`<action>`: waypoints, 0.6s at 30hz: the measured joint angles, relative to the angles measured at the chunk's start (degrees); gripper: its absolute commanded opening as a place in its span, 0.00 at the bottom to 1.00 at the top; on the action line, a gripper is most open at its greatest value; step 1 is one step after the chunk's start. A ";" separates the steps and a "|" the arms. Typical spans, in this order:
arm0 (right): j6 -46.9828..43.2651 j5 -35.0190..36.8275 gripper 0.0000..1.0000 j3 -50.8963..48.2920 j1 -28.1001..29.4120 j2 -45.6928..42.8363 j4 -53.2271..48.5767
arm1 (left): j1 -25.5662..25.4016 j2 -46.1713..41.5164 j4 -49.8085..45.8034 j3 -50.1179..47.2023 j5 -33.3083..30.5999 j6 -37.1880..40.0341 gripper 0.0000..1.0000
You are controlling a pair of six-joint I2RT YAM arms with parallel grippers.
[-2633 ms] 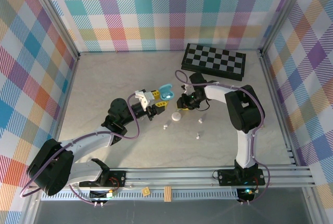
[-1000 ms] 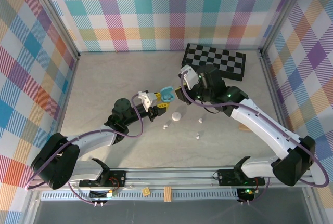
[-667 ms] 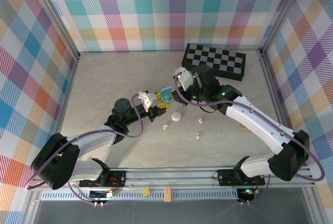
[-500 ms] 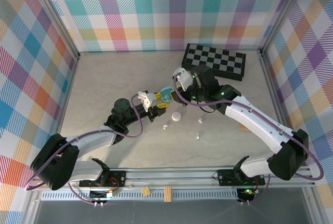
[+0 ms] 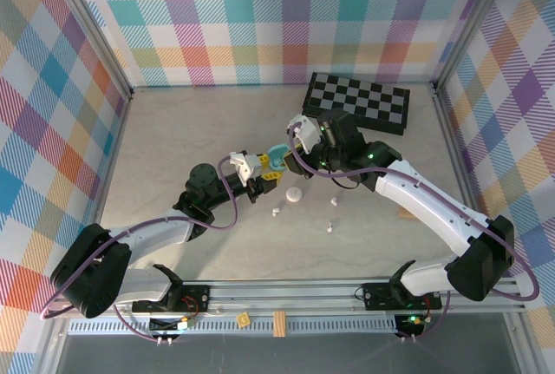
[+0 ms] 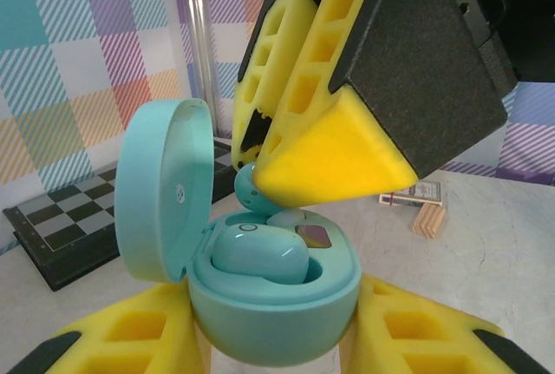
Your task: Insert the wireless bluetooth earbuds into the charging case
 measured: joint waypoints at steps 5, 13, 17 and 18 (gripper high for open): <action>-0.02 -1.03 0.33 0.07 0.00 0.00 -0.26 | 0.00 -0.02 0.04 0.00 0.00 0.00 0.36; 0.24 -2.51 0.34 0.15 0.00 -0.74 0.07 | 0.00 -0.02 0.07 0.00 -0.02 0.00 0.36; 0.68 -2.89 0.35 0.15 0.00 -1.95 0.72 | 0.00 -0.02 0.11 0.00 -0.02 0.00 0.36; 0.92 -2.82 0.37 0.15 0.00 -2.19 0.87 | 0.00 -0.02 0.15 0.00 -0.02 0.00 0.36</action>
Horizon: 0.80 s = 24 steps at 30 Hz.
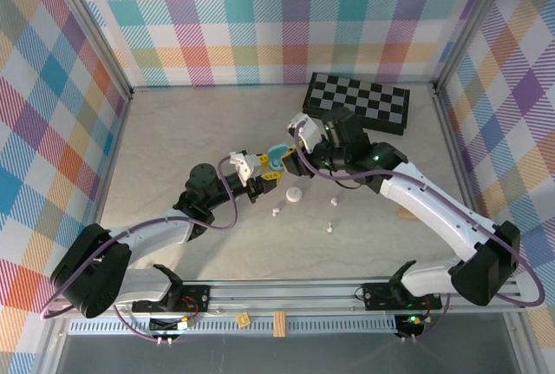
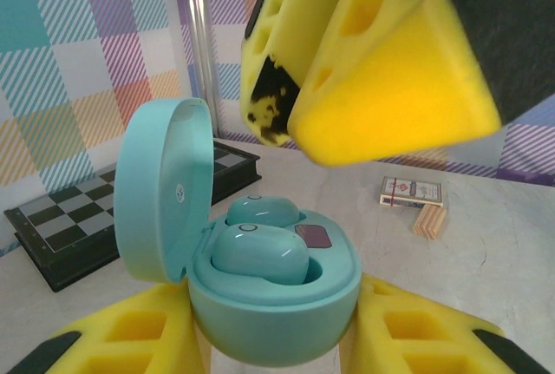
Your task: Insert the wireless bluetooth earbuds into the charging case
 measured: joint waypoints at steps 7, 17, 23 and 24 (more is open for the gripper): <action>6.29 -0.79 0.58 -1.68 -2.08 -3.89 5.64 | 0.00 0.00 0.13 0.00 0.00 0.02 0.36; 12.20 2.89 0.72 9.42 -4.00 5.97 2.97 | 0.00 -0.11 1.40 0.00 0.00 0.00 0.36; 11.96 3.13 0.77 14.58 -4.02 12.13 -2.69 | 0.00 -0.85 1.46 -0.02 -0.02 -0.02 0.36; 11.63 2.93 0.77 14.58 -4.02 12.37 -3.58 | 0.00 -0.92 1.46 -0.02 -0.02 -0.04 0.36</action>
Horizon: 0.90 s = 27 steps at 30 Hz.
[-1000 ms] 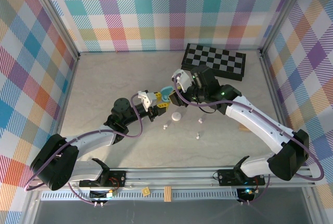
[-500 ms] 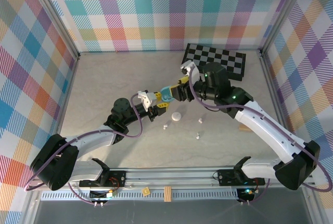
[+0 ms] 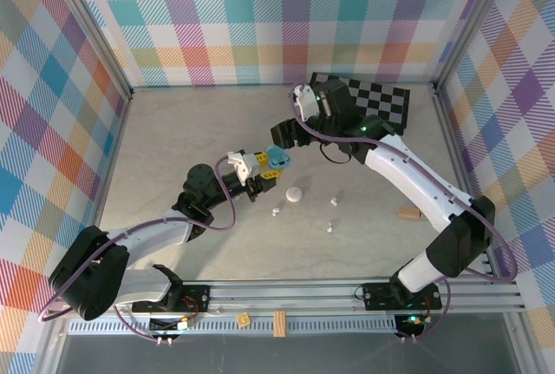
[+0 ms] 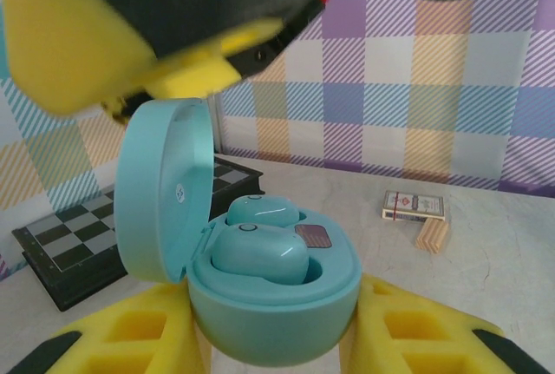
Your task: Insert the wireless bluetooth earbuds into the charging case
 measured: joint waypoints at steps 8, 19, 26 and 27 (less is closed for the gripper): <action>-1.90 -1.31 0.79 -0.39 -0.09 -0.92 -3.58 | 0.00 -0.07 0.35 -0.37 -0.13 -0.98 0.36; 13.35 -16.76 0.79 -13.53 -9.62 -12.02 5.57 | 0.00 -0.09 1.68 -0.37 -0.13 -1.18 0.36; 33.03 -32.68 0.78 -23.69 -13.25 -12.72 18.43 | 0.00 -0.07 1.86 -0.13 0.00 -1.42 0.36; 35.15 -34.27 0.78 -24.55 -13.16 -12.72 20.31 | 0.00 -0.02 1.97 0.07 0.02 -1.49 0.35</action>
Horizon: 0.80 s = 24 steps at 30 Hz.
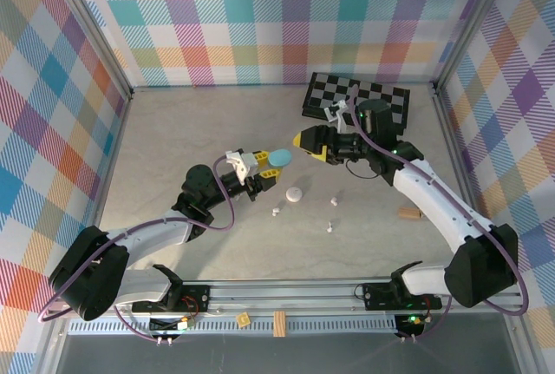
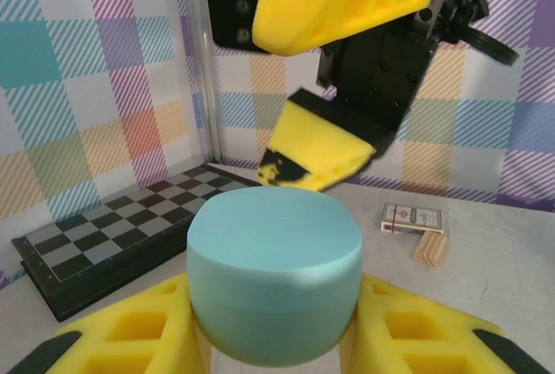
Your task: Insert the wireless bluetooth earbuds into the charging case
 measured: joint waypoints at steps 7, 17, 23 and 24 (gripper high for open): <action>10.78 -7.48 0.77 -2.64 1.42 0.50 10.08 | -0.11 0.87 1.22 2.14 0.11 -0.48 0.35; 19.87 -10.58 0.52 -3.69 3.43 4.94 20.22 | -0.17 1.46 2.34 2.56 0.52 -0.85 0.35; 21.07 -10.73 0.35 -3.87 3.43 5.35 21.16 | -0.17 1.44 3.87 2.60 0.42 -0.87 0.35; 21.09 -10.71 0.33 -3.89 3.43 5.35 21.24 | -0.17 1.44 3.87 2.60 0.39 -0.85 0.36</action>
